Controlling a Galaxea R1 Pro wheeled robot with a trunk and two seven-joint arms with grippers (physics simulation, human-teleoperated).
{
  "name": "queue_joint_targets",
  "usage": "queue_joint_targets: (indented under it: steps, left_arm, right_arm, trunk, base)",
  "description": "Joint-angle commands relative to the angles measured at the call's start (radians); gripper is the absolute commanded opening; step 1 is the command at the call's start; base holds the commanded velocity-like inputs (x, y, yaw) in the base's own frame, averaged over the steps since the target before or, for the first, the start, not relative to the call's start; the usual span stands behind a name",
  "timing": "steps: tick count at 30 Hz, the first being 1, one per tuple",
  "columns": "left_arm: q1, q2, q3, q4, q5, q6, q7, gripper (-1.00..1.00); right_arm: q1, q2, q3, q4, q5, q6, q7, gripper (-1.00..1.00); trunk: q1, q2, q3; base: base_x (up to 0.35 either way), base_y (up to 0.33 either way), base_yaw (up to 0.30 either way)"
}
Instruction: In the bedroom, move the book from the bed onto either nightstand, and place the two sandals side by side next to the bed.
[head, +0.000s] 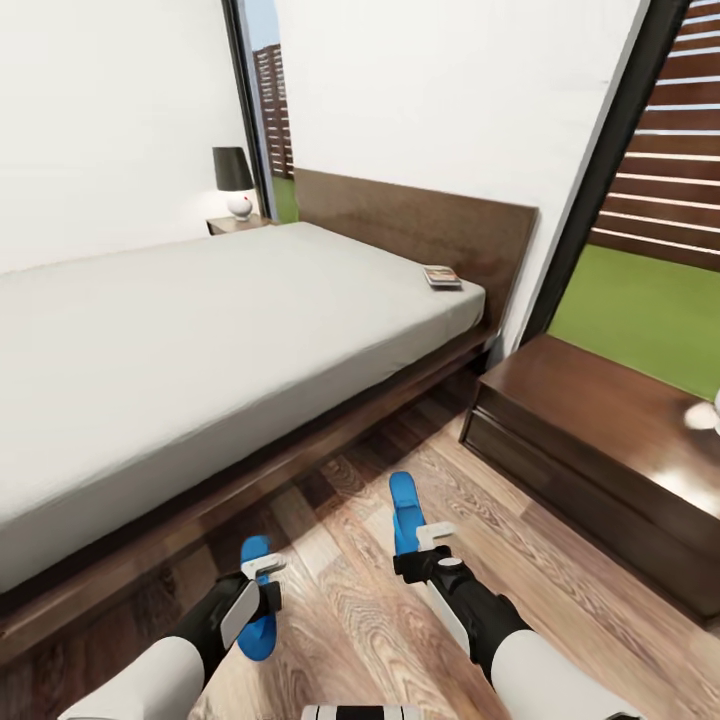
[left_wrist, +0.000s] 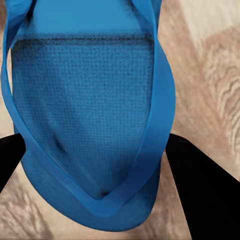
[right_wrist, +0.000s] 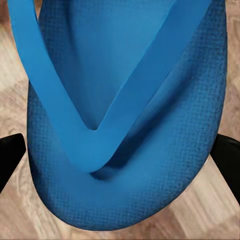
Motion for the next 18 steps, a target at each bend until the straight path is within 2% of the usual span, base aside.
queue_joint_targets:
  steps: [1, 11, 16, 18]
  left_arm:
    - [0.000, 0.000, -0.002, -0.002, 0.010, 0.004, 0.007, -1.00]
    - [0.000, 0.003, 0.000, -0.002, 0.010, 0.006, 0.006, -1.00]
    - [0.000, 0.004, 0.001, -0.002, 0.010, 0.007, 0.005, -1.00]
    - [0.000, 0.005, 0.002, -0.002, 0.010, 0.007, 0.005, -1.00]
  right_arm:
    - [0.000, -0.001, 0.008, -0.002, -0.011, 0.005, -0.008, -1.00]
    - [0.000, -0.002, 0.012, -0.002, -0.008, 0.022, -0.014, -1.00]
    - [-0.001, -0.005, 0.030, -0.007, -0.005, 0.180, -0.010, -1.00]
    - [-0.002, -0.009, 0.031, -0.009, -0.005, 0.213, -0.003, -1.00]
  trunk:
    - [0.000, 0.000, -0.001]
    - [0.000, 0.000, -0.001]
    - [0.000, 0.000, -0.003]
    - [0.000, 0.000, -0.004]
  base:
    - [0.000, 0.000, 0.274]
    - [0.000, 0.000, 0.272]
    - [0.000, 0.000, 0.254]
    - [0.000, 0.000, 0.248]
